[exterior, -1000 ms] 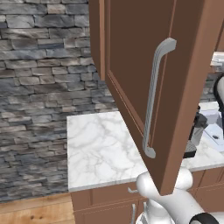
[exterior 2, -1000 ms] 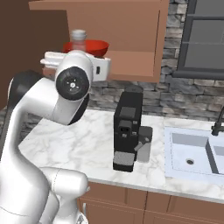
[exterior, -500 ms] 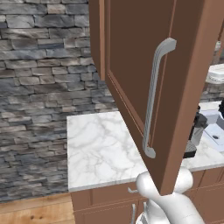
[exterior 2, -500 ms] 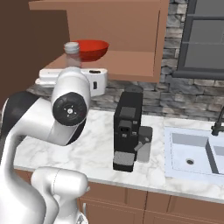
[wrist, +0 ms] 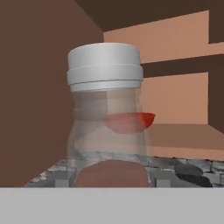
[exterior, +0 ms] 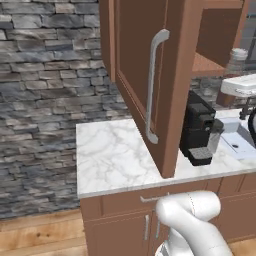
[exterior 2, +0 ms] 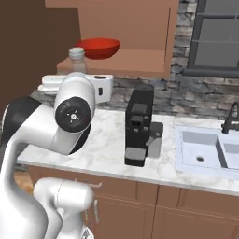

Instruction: Take the cinnamon bottle from the cabinet and place it on the dining table, next to the plate with the cupcake. Then take the chocolate from the dining counter and place it on the cupcake plate.

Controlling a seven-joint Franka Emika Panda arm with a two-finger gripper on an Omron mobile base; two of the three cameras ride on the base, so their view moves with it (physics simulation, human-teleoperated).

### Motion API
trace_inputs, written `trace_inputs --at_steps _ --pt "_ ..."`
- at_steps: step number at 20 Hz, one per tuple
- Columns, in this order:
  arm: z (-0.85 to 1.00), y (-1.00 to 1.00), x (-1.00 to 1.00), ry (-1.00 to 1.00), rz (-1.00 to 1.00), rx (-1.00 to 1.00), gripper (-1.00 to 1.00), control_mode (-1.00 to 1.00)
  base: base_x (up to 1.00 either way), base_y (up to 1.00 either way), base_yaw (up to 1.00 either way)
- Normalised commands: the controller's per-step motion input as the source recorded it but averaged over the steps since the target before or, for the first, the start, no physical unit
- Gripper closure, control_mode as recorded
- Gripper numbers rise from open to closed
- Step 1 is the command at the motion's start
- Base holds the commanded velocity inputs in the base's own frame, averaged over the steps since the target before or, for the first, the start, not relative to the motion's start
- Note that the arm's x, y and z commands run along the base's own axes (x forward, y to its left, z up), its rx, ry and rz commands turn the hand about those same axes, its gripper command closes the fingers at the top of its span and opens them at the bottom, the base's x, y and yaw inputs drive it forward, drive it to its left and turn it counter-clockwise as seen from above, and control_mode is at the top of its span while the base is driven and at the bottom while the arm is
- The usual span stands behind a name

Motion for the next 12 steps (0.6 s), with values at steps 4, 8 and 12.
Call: trace_inputs --at_steps 4,8,12 --pt "0.0 0.0 0.0 0.0 0.0 0.0 1.0 1.0 -0.99 -0.06 -0.12" --pt "0.0 0.0 0.0 0.0 0.0 0.0 1.0 1.0 -0.54 -0.44 -0.49" --pt "0.0 0.0 0.0 0.0 0.0 0.0 1.0 1.0 -0.18 -0.53 -0.68"
